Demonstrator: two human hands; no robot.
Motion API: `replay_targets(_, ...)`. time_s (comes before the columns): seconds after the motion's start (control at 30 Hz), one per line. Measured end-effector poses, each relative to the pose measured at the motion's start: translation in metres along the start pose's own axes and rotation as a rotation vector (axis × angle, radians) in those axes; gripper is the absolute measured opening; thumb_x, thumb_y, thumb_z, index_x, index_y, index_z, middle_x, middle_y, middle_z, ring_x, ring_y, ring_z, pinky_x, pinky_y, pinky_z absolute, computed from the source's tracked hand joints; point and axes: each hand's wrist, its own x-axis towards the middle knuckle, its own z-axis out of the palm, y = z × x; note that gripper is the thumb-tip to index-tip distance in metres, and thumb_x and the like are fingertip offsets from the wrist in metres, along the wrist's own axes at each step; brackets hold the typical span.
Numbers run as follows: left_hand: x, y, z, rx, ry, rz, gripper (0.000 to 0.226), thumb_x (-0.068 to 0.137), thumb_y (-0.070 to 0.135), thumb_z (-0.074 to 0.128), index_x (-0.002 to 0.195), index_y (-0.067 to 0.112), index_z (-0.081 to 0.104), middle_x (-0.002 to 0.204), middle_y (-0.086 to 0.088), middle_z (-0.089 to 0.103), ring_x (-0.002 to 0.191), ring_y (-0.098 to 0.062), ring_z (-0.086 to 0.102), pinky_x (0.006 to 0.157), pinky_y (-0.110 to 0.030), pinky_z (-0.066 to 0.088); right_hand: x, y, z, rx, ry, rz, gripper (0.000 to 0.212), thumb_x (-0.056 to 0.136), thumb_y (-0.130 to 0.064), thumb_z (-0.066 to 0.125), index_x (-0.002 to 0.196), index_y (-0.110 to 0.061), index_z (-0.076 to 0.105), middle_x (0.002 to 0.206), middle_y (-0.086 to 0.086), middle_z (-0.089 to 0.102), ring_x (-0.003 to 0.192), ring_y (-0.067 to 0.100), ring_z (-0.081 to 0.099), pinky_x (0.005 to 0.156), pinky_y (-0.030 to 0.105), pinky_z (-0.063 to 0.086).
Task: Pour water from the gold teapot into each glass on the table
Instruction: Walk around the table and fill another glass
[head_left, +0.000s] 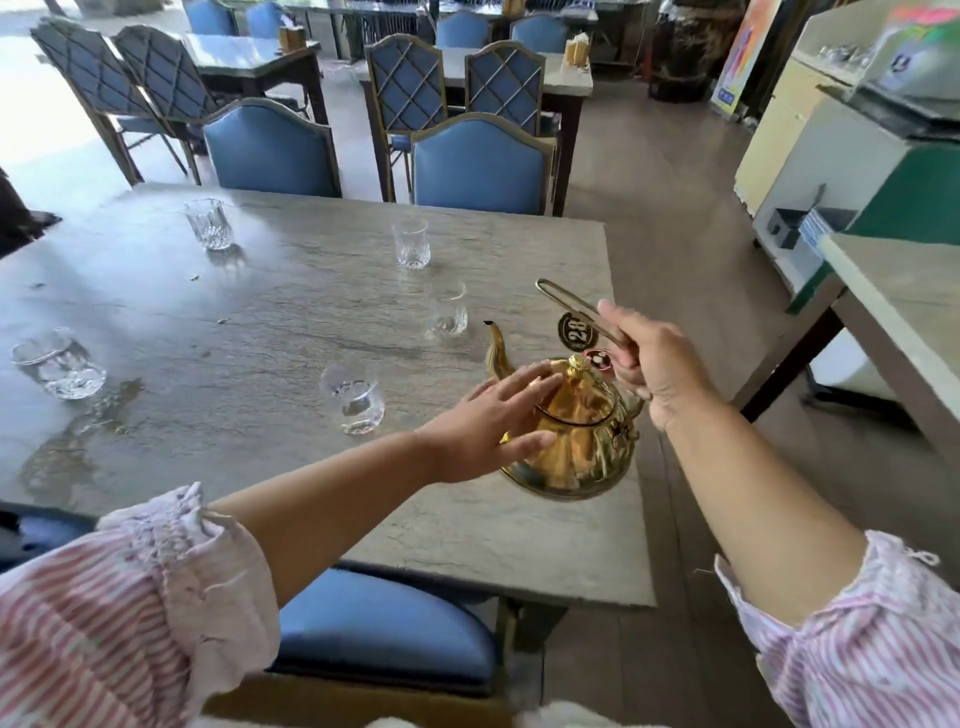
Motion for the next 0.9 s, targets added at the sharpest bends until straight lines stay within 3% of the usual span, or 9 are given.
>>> replay_targets(0.17, 0.039, 0.039, 0.04, 0.098, 0.028, -0.04, 0.088, 0.081, 0.072, 0.025, 0.148, 0.024, -0.006, 0.156, 0.002, -0.013, 0.143, -0.012, -0.016, 0.114, -0.033, -0.013, 0.009, -0.002, -0.06, -0.046, -0.074, -0.013, 0.047, 0.09, -0.034, 0.058, 0.049, -0.018, 0.04, 0.034, -0.008, 0.036, 0.026, 0.005, 0.024, 0.028, 0.015, 0.018)
replay_targets(0.33, 0.073, 0.076, 0.076, 0.062, 0.146, -0.118, 0.087, 0.079, 0.073, 0.019, 0.148, 0.025, -0.005, 0.154, 0.005, -0.017, 0.143, -0.009, -0.015, 0.114, -0.036, -0.012, 0.019, -0.002, -0.104, -0.053, -0.109, -0.004, 0.054, 0.09, -0.034, 0.058, 0.043, -0.017, 0.038, 0.034, -0.007, 0.031, 0.028, 0.008, 0.021, 0.03, 0.015, 0.019)
replay_targets(0.5, 0.105, 0.096, 0.089, 0.004, 0.226, -0.164, 0.089, 0.08, 0.071, 0.024, 0.149, 0.017, 0.008, 0.157, 0.004, -0.008, 0.143, -0.007, -0.008, 0.116, -0.038, -0.008, 0.035, -0.001, -0.133, -0.099, -0.134, 0.006, 0.055, 0.09, -0.035, 0.057, 0.043, -0.015, 0.037, 0.033, -0.007, 0.031, 0.029, 0.008, 0.022, 0.032, 0.016, 0.018)
replay_targets(0.77, 0.153, 0.075, 0.103, 0.049, 0.352, -0.168, 0.087, 0.081, 0.07, 0.026, 0.148, 0.018, 0.01, 0.153, 0.01, -0.002, 0.144, -0.009, -0.007, 0.116, -0.041, -0.01, 0.092, 0.005, -0.153, -0.096, -0.216, -0.007, 0.054, 0.09, -0.035, 0.057, 0.043, -0.018, 0.038, 0.036, -0.007, 0.034, 0.031, 0.01, 0.021, 0.04, 0.027, 0.012)
replay_targets(0.9, 0.18, 0.056, 0.101, 0.068, 0.446, -0.198, 0.086, 0.082, 0.07, 0.027, 0.148, 0.019, 0.01, 0.154, 0.008, 0.0, 0.144, -0.006, -0.007, 0.116, -0.04, -0.01, 0.138, -0.005, -0.153, -0.138, -0.323, -0.02, 0.05, 0.09, -0.036, 0.057, 0.047, -0.018, 0.039, 0.038, -0.008, 0.034, 0.032, 0.009, 0.022, 0.037, 0.024, 0.014)
